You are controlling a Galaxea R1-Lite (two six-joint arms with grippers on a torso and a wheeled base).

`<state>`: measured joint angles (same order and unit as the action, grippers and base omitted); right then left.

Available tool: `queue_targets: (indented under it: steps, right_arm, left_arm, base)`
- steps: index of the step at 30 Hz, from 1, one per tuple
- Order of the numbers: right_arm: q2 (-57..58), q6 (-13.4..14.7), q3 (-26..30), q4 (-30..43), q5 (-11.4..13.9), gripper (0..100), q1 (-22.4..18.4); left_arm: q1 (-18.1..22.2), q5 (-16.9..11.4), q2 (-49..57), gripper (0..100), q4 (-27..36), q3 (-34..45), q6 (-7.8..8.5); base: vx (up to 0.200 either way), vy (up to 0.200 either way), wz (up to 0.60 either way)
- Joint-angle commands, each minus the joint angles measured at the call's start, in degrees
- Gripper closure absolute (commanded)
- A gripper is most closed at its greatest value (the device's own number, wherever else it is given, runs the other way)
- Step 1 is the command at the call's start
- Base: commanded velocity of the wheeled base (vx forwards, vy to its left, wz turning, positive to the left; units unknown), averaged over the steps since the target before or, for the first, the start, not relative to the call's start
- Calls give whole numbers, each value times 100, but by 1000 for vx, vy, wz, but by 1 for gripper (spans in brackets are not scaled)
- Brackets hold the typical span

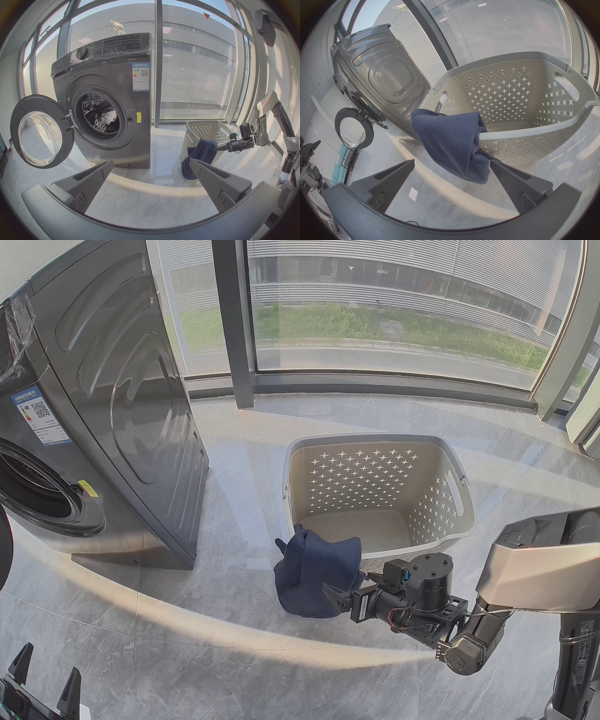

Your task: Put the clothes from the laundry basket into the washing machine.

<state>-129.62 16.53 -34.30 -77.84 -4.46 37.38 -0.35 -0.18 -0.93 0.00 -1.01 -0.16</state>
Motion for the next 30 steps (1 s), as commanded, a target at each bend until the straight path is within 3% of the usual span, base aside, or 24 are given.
queue_targets:
  steps: [1, 13, 27, 28, 30]
  right_arm:
    - [-336, -89, -349, -47, 24, 0, -11]
    - [-599, -256, -1114, -47, 16, 0, -29]
    - [-670, -238, -1228, -118, -20, 0, 15]
    - [-670, -238, -1219, -170, -20, 100, 24]
    - [-670, -247, -1201, -250, -11, 100, 33]
  left_arm:
    - [0, 1, 66, 0, 0, 92, -2]
    - [0, 1, 66, 0, 0, 92, -11]
    - [0, 1, 66, 0, 0, 92, -11]
    - [0, 1, 66, 0, 0, 92, -11]
    - [0, 1, 66, 0, 0, 92, -11]
  base:
    - [0, 0, 0]
    - [0, 0, 0]
    - [0, 0, 0]
    - [0, 0, 0]
    - [0, 0, 0]
